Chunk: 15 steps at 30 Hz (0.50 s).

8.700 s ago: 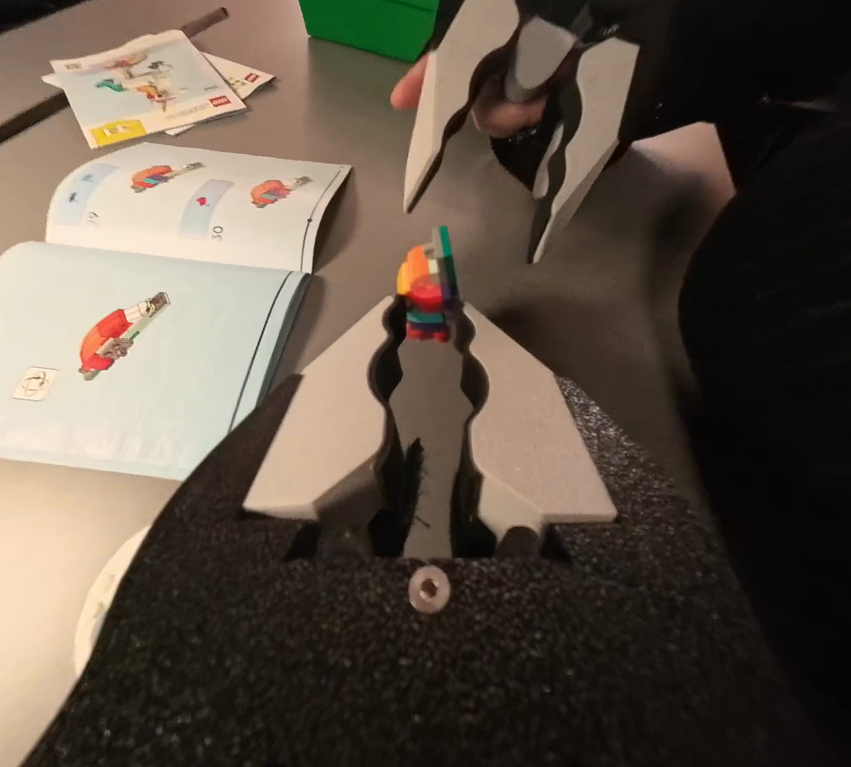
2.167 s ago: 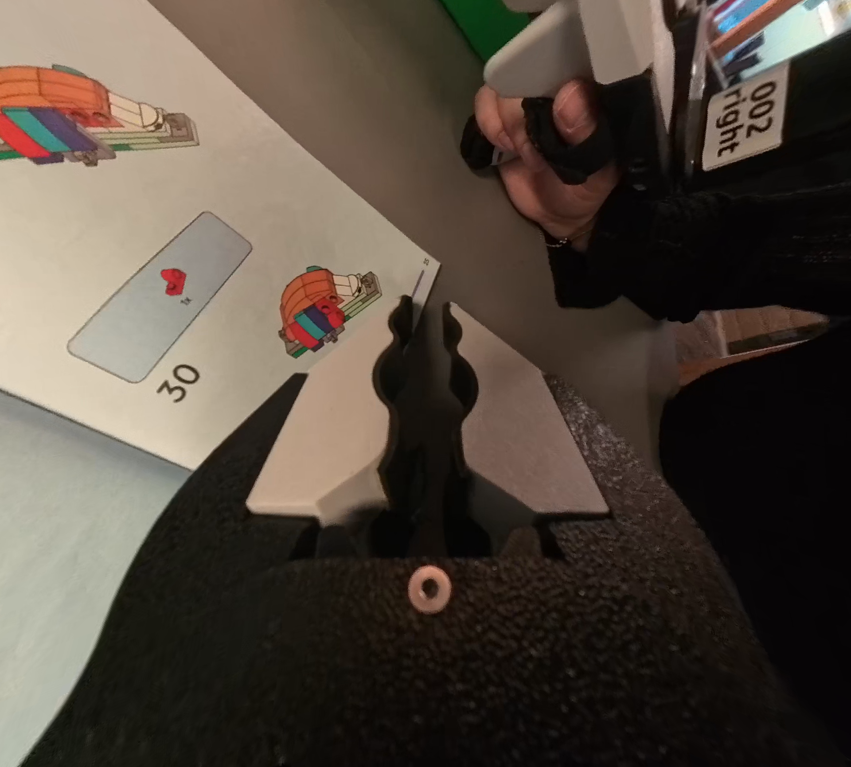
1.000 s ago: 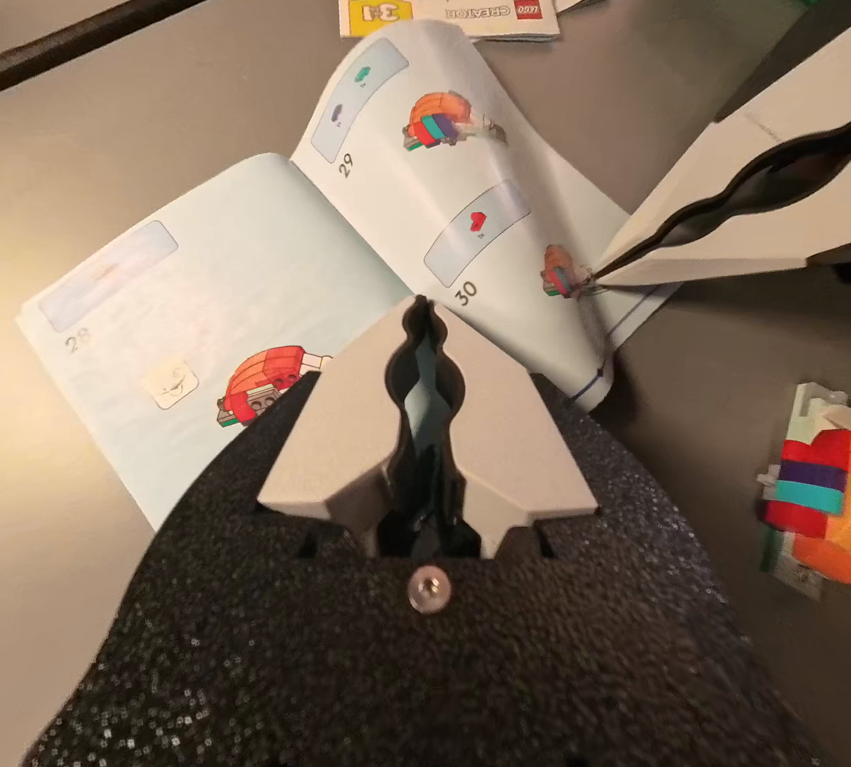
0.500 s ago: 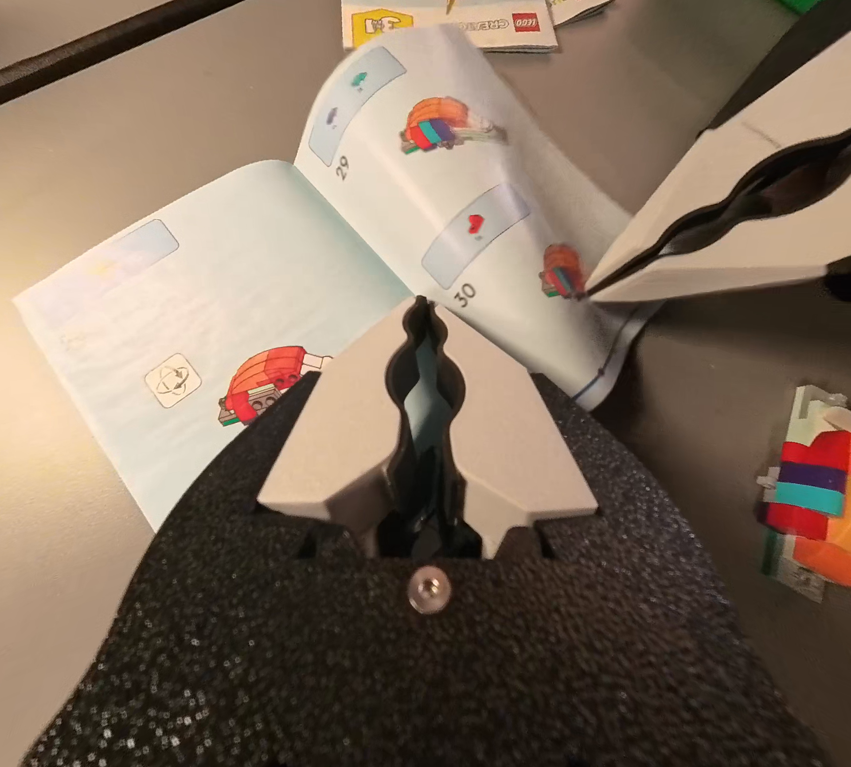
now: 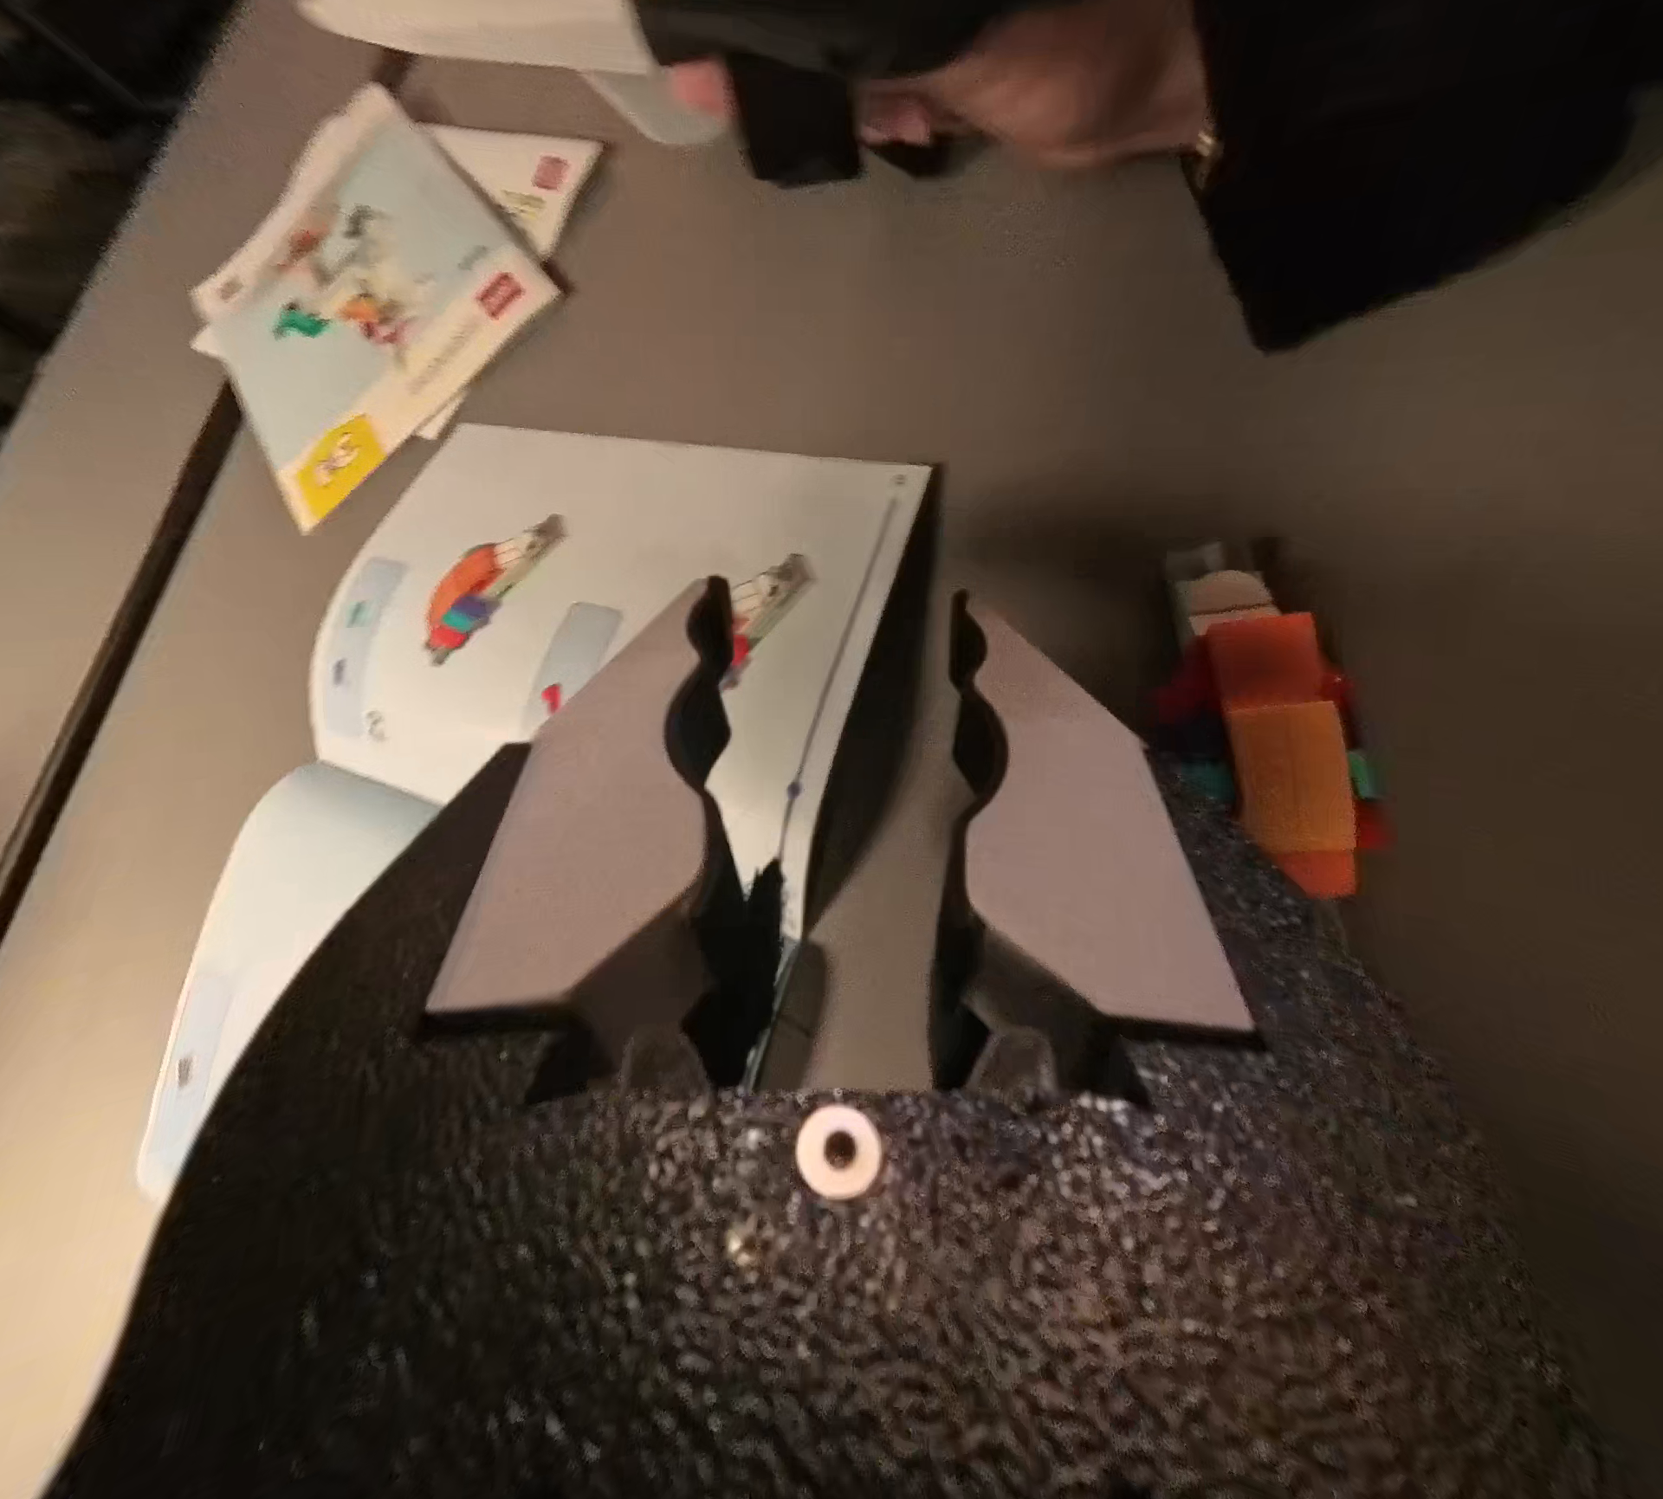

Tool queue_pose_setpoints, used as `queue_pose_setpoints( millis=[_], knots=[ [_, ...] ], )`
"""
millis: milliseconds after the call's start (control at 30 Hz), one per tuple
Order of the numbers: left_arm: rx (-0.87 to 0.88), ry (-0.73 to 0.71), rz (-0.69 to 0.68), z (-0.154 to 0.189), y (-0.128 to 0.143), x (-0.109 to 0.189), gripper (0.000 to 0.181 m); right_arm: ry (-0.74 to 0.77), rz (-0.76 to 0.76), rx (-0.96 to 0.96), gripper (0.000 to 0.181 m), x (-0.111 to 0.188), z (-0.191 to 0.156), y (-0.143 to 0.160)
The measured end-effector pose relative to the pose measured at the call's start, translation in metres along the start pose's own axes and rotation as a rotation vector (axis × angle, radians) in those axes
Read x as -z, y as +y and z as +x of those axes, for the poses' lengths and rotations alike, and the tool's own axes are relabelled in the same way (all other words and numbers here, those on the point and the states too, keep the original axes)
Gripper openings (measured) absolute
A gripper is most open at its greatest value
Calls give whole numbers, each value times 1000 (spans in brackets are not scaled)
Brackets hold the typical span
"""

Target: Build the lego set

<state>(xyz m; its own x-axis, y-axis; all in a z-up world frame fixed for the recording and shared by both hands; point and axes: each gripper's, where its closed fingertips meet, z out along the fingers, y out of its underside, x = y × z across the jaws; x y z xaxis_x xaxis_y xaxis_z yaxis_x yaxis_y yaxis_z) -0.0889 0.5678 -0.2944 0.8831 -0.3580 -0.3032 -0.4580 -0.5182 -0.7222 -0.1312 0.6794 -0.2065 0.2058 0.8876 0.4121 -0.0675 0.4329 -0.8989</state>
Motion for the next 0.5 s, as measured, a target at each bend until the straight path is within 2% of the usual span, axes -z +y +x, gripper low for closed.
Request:
queue_pose_setpoints(
  millis=[100, 167, 333, 433, 500],
  knots=[
    [-75, 86, -95, 11, 6, -14, 41, 13, 10, 38, 0, -1, -2, -1],
    [-118, 100, -87, 10, 3, -18, 37, 4, 13, 50, 0, -1, -4, -1],
    [-93, 126, -122, 1, 6, -21, 36, -3, 25, 31, 0, -1, -3, -2],
    [-98, 159, -97, 5, 4, -21, 16, -7, 27, 26, 0, -1, -4, -3],
    [-86, 171, -84, 7, 4, -21, 11, -9, 30, 23, 0, 0, -4, -3]
  ],
)
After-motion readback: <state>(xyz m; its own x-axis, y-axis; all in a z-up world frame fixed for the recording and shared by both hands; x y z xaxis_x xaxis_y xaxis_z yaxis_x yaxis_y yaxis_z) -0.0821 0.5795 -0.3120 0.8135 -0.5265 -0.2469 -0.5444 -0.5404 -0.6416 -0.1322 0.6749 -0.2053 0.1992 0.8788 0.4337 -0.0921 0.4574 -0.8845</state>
